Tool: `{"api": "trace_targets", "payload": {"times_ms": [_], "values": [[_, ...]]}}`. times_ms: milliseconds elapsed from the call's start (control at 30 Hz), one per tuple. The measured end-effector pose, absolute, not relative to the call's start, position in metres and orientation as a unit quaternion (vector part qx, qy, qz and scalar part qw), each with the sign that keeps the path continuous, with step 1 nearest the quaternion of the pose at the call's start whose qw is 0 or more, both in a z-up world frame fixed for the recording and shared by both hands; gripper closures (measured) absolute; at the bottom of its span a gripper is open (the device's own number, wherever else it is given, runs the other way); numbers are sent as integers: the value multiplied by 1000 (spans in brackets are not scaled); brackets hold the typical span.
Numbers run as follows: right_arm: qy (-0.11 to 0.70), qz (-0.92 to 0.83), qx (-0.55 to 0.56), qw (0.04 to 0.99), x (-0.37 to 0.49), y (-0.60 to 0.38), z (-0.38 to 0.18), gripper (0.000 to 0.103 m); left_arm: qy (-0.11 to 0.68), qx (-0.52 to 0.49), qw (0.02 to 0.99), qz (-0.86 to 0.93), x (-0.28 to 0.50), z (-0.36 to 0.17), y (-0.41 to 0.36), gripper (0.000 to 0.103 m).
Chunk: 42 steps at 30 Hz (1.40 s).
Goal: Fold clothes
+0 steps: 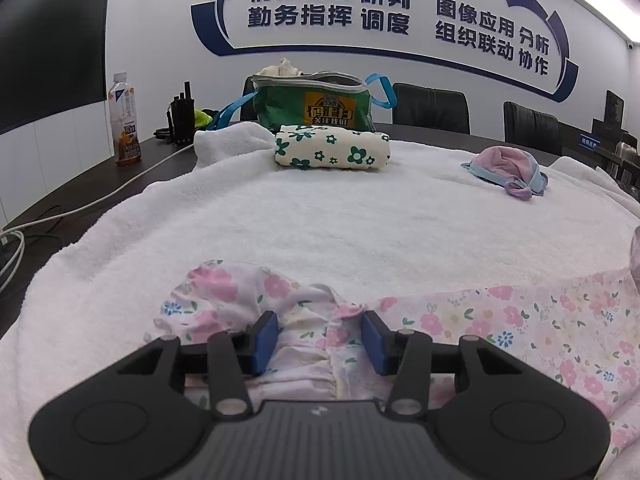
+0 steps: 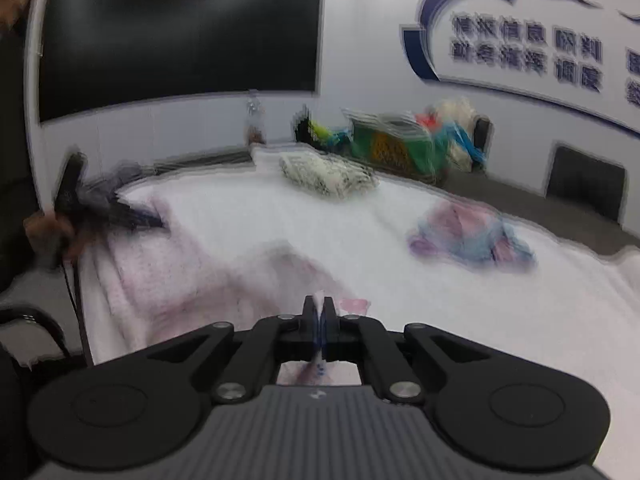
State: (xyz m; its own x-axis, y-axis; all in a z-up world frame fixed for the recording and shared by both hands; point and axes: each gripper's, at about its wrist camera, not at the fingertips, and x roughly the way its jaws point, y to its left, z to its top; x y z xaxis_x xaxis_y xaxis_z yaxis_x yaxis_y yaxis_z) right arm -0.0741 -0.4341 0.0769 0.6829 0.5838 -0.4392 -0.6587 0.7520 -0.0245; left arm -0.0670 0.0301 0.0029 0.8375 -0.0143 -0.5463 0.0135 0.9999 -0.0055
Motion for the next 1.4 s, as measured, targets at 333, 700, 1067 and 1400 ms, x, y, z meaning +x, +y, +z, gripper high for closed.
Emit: {"api": "trace_targets", "payload": {"times_ms": [333, 700, 1067, 1400], "values": [[228, 359, -68, 902, -39, -432, 84, 29, 284, -2, 959, -9, -67, 3, 31, 57], [287, 391, -257, 836, -8, -350, 64, 101, 284, -7, 959, -11, -67, 3, 33, 57], [253, 306, -378, 836, -117, -310, 32, 81, 285, -6, 958, -18, -66, 2, 33, 53], [168, 212, -19, 963, -123, -304, 81, 60, 285, -8, 958, -18, -67, 2, 33, 52]]}}
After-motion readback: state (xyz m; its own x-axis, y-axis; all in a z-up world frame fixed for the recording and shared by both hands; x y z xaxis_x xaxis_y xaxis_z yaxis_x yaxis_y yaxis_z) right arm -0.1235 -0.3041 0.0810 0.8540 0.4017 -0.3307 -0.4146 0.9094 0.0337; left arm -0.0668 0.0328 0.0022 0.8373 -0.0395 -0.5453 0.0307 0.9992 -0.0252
